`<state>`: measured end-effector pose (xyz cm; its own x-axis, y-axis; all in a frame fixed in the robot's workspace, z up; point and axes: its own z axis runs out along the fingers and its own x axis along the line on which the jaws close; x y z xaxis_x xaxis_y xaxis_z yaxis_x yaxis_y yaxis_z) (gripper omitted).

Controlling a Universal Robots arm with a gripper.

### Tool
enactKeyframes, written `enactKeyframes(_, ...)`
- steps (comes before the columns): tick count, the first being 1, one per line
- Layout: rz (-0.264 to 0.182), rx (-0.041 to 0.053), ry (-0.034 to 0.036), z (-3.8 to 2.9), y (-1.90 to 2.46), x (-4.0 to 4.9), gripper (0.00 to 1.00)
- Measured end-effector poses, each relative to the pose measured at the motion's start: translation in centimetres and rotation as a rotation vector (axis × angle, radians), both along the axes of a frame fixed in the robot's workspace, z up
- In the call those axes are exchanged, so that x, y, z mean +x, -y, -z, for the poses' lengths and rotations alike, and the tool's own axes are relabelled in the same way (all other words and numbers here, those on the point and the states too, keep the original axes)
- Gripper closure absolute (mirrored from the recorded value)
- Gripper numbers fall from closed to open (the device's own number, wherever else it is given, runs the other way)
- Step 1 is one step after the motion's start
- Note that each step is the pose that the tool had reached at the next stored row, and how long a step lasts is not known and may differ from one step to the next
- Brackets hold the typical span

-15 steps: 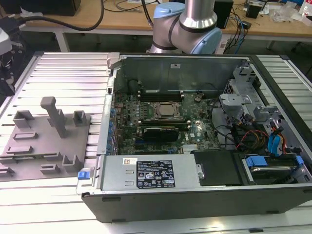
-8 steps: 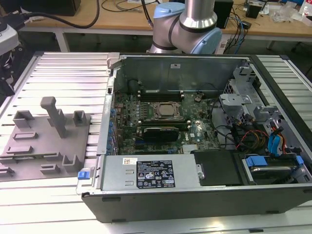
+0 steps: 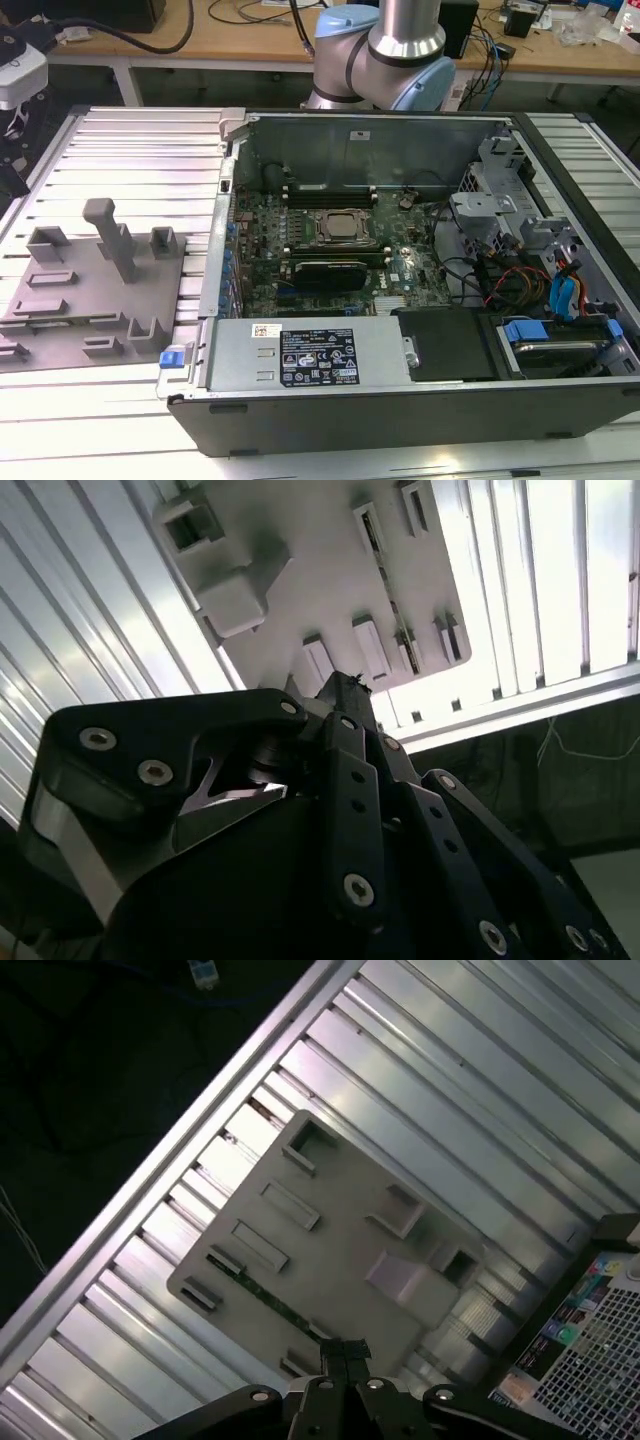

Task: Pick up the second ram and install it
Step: 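Pick up the second ram and move it above second insertion slot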

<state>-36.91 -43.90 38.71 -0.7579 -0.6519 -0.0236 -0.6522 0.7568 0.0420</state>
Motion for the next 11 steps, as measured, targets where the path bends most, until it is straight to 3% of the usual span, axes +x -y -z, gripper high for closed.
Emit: enactKeyframes(11,-0.165,0.0000,0.0000,0.00,0.00,0.00,0.89)
